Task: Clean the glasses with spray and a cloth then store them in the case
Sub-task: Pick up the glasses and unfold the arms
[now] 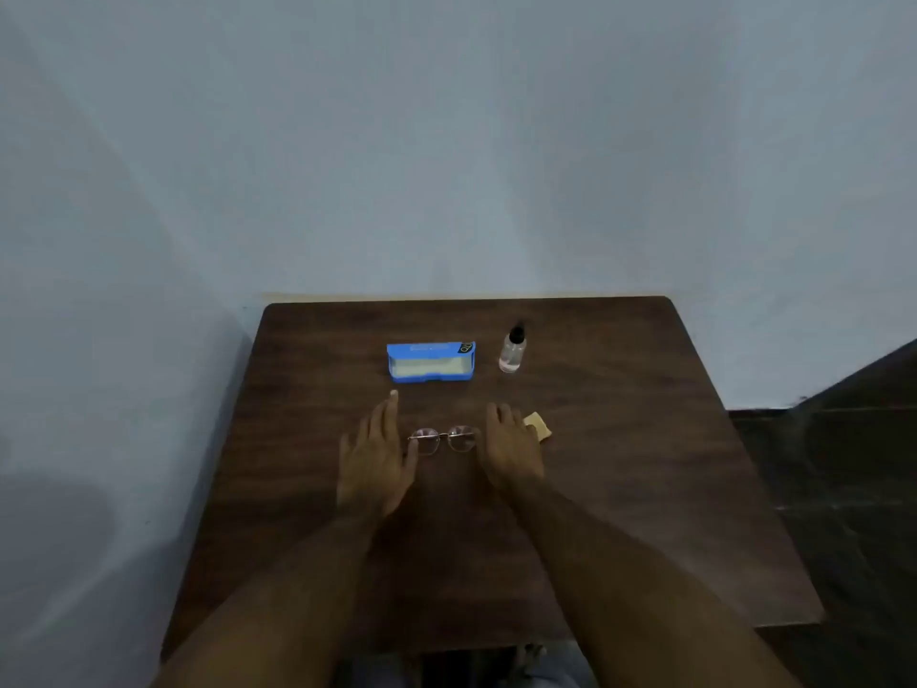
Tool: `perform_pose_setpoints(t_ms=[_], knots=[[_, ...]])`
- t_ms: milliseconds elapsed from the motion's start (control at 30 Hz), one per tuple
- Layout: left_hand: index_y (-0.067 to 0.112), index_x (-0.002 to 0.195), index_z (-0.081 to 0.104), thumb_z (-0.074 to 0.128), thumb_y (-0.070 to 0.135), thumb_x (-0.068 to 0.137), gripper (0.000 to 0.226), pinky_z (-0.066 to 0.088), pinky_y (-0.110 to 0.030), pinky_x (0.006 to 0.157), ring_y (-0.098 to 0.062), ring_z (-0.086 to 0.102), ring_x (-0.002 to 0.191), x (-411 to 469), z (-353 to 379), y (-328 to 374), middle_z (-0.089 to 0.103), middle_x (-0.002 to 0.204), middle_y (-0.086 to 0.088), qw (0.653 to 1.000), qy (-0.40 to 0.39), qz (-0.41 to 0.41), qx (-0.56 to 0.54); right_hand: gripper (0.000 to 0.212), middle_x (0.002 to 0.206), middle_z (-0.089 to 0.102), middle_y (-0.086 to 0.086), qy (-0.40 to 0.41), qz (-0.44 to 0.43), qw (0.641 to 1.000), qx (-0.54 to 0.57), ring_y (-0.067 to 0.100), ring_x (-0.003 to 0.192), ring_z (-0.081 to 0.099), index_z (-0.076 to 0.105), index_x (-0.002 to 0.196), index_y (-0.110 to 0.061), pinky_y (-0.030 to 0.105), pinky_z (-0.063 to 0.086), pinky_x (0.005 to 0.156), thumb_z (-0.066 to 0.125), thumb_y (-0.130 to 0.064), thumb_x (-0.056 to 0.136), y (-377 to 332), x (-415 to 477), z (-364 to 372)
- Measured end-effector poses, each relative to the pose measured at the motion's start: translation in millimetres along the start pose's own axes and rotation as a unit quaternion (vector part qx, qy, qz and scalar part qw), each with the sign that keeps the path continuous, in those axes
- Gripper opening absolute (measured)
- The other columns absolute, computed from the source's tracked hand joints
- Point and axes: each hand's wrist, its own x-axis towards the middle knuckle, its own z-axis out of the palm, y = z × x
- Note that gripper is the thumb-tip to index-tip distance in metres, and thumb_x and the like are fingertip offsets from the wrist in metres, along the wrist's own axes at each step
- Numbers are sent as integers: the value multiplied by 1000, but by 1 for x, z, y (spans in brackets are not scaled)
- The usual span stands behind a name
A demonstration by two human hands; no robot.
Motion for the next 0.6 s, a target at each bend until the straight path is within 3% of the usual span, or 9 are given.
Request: perform_pose_setpoints(t_ms=[100, 200, 300, 400, 500, 600], knots=[[23, 165, 10, 53, 43, 102, 79, 46, -49, 111, -26, 50, 141, 9, 5, 7, 46, 157, -9, 987, 0, -118, -107, 24, 125, 62, 15, 13, 75, 993, 85, 35, 114, 62, 59, 115, -8, 43, 49, 86, 46, -26, 108, 1, 12, 6], [26, 163, 11, 57, 35, 101, 78, 54, -48, 101, -28, 61, 128, 18, 14, 11, 55, 148, -10, 966, 19, -191, -174, 26, 120, 67, 17, 7, 123, 984, 129, 35, 109, 64, 64, 110, -5, 41, 48, 84, 47, -25, 108, 3, 21, 13], [25, 162, 13, 57, 35, 102, 75, 56, -47, 94, -31, 67, 118, 23, 19, 17, 63, 136, -12, 957, 13, -235, -170, 30, 116, 71, 18, 4, 155, 977, 148, 35, 108, 66, 66, 110, -4, 41, 49, 85, 48, -28, 108, 5, 27, 19], [15, 155, 35, 52, 37, 106, 56, 52, -42, 91, -32, 67, 118, 30, 22, 26, 66, 131, -15, 948, -39, -276, -155, 33, 115, 71, 18, -9, 180, 969, 167, 35, 108, 66, 68, 110, -2, 40, 49, 85, 51, -30, 108, 8, 33, 29], [9, 123, 66, 49, 35, 107, 35, 52, -39, 89, -32, 68, 111, 37, 29, 26, 72, 120, -15, 949, -67, -272, -147, 36, 112, 73, 20, -5, 187, 966, 180, 37, 107, 67, 71, 107, -1, 41, 52, 85, 55, -33, 106, 10, 37, 36], [10, 108, 76, 55, 28, 104, 28, 52, -37, 89, -32, 70, 107, 40, 35, 24, 76, 115, -14, 947, -61, -259, -183, 35, 107, 75, 20, -1, 209, 955, 209, 36, 105, 69, 74, 104, -1, 40, 52, 83, 61, -34, 103, 11, 38, 44]])
